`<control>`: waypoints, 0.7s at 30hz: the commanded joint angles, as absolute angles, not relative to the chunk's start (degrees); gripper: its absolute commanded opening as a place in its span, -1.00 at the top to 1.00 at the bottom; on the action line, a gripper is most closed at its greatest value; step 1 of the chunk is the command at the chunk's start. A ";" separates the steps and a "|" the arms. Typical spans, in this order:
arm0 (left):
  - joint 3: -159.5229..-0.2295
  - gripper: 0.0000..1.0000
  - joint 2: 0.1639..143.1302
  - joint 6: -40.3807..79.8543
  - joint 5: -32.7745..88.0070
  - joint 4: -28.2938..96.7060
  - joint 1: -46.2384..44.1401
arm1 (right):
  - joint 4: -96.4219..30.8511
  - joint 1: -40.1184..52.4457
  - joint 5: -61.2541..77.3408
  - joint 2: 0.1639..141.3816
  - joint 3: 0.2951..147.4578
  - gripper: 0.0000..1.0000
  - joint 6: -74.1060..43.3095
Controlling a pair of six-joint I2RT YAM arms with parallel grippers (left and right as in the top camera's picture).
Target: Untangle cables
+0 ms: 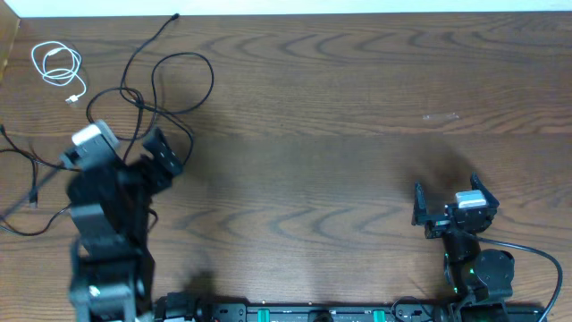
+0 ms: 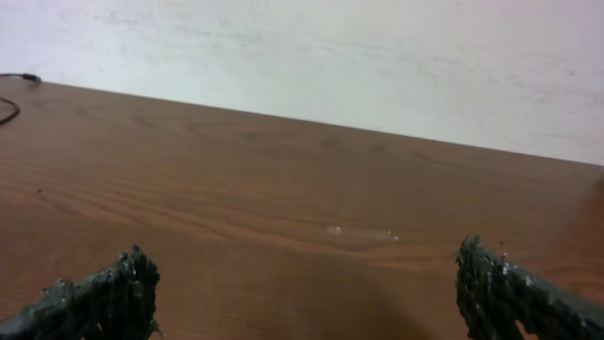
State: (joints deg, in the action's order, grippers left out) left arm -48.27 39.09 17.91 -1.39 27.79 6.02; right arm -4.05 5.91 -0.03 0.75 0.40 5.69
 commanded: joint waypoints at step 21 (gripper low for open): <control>-5.96 -0.92 3.20 -6.26 8.56 1.89 1.26 | -4.32 5.56 -0.49 0.75 0.32 -0.99 6.28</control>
